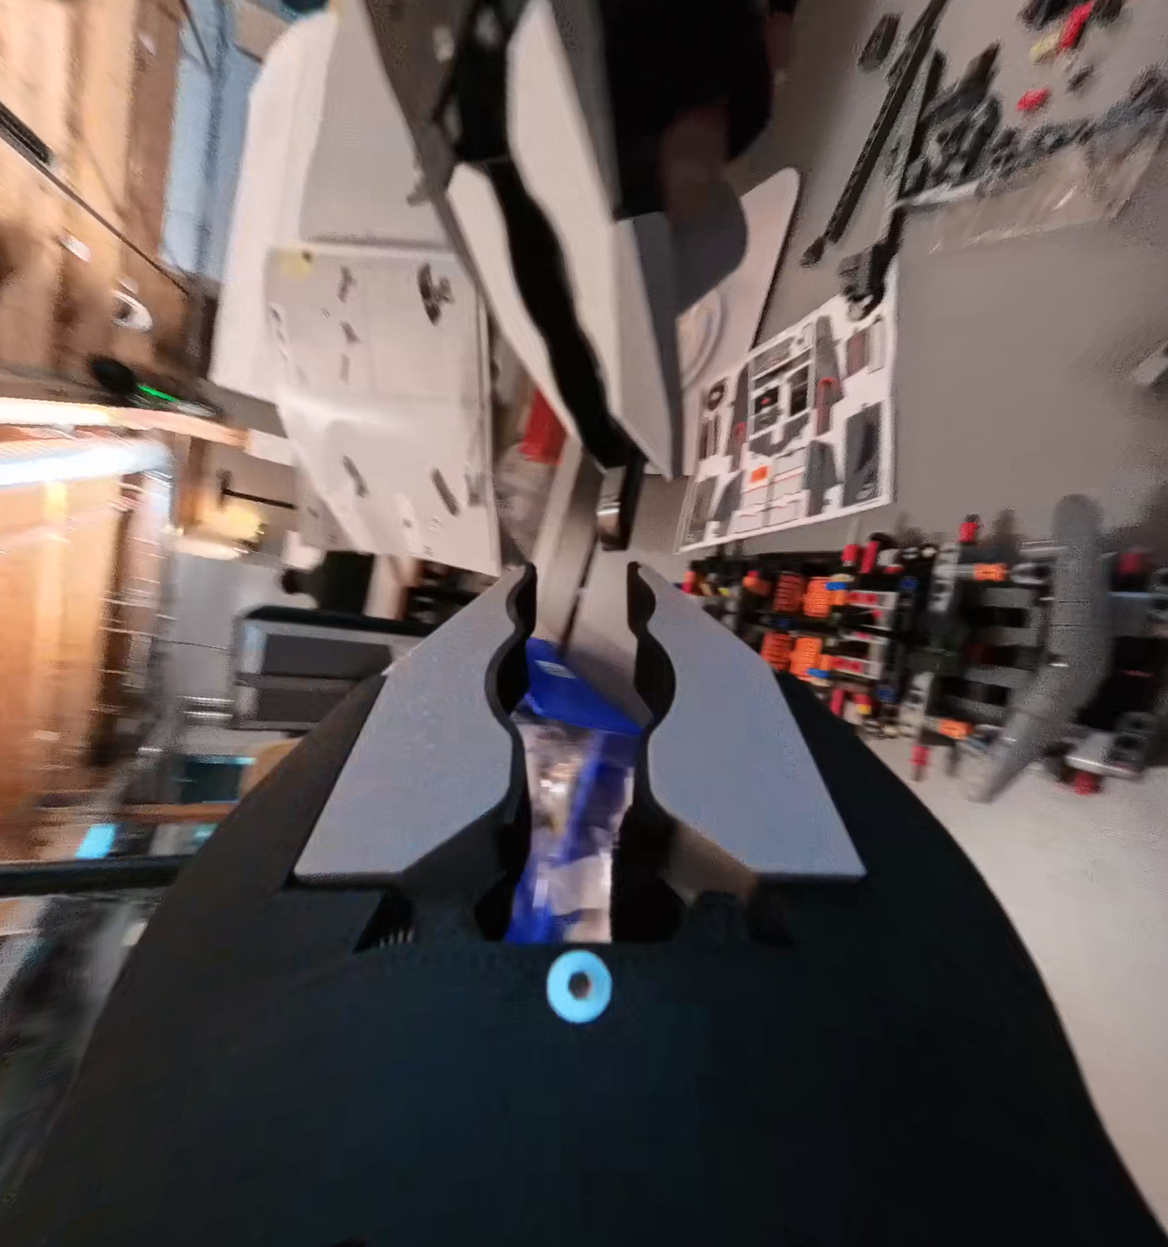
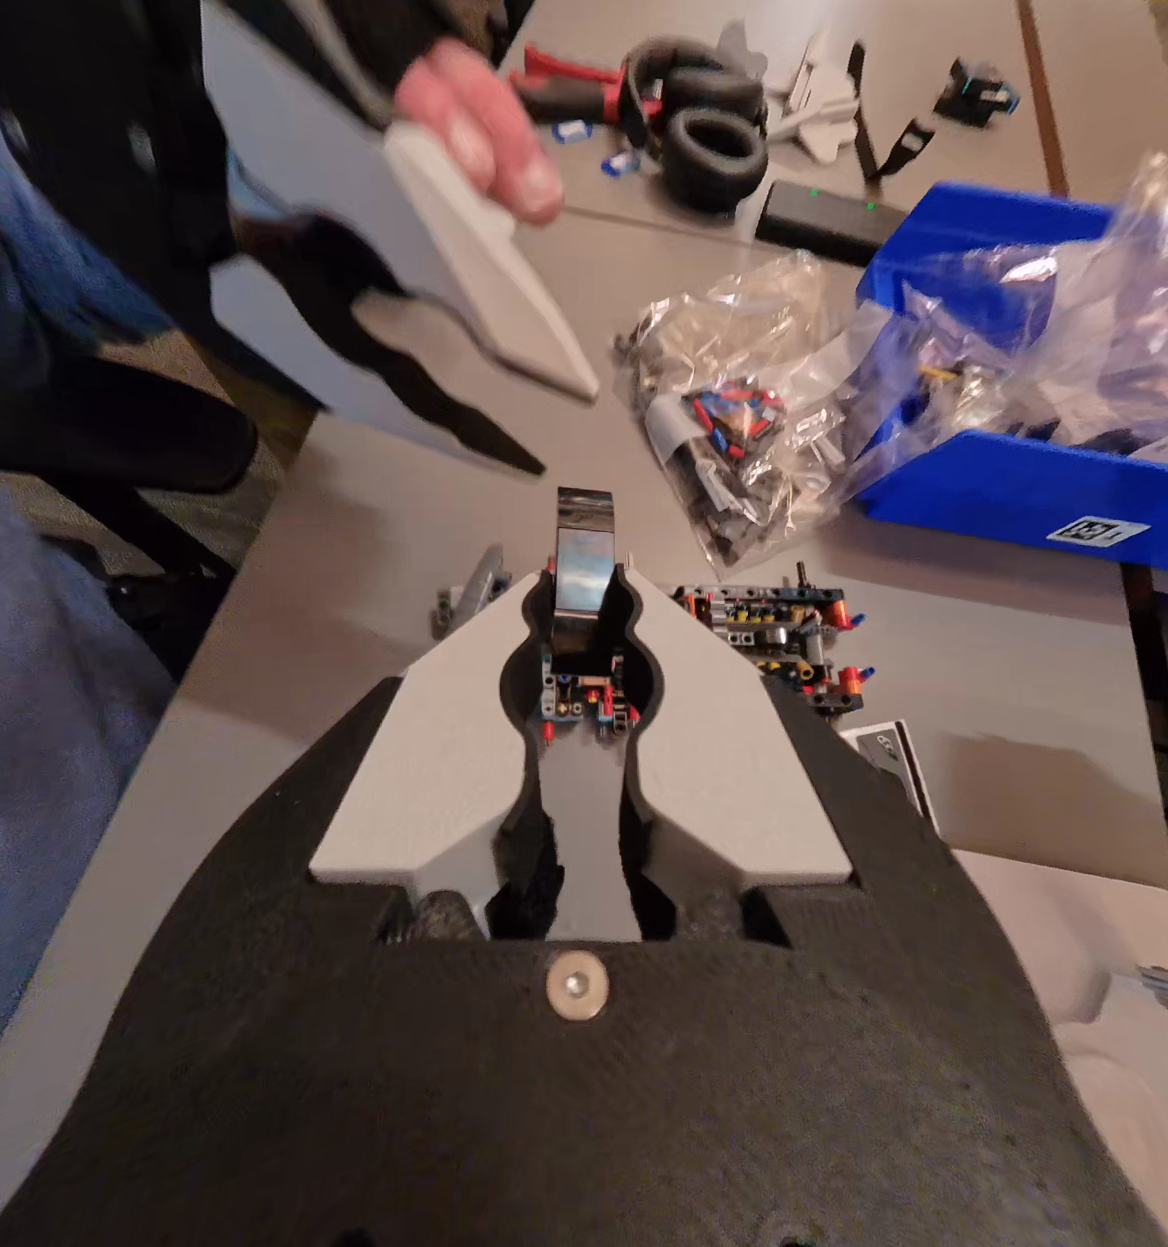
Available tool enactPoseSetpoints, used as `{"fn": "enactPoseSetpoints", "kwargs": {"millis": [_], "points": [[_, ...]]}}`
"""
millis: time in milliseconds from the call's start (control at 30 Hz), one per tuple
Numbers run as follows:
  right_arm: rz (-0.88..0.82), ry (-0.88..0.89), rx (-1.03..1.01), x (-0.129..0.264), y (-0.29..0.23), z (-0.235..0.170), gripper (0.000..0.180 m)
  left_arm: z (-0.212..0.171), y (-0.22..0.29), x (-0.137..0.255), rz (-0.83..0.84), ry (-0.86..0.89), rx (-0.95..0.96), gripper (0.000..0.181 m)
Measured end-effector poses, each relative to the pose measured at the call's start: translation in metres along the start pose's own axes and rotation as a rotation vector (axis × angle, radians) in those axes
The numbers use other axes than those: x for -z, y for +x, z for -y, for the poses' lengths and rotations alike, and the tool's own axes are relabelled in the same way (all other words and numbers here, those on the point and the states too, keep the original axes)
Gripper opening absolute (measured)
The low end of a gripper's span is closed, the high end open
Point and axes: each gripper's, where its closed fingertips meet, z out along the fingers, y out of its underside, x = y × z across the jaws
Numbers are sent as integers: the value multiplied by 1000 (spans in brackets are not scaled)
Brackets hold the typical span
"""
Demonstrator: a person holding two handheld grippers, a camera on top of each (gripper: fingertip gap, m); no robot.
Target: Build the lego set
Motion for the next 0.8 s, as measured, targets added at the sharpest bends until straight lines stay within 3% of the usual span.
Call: {"fn": "enactPoseSetpoints", "kwargs": {"millis": [400, 800], "points": [[54, -186, 58, -71, 8, -73, 14, -54, 70, -25, -459, 81, 447, 23], [88, -153, 81, -88, 14, -81, 14, -66, 102, -56, -642, 121, 512, 22]]}}
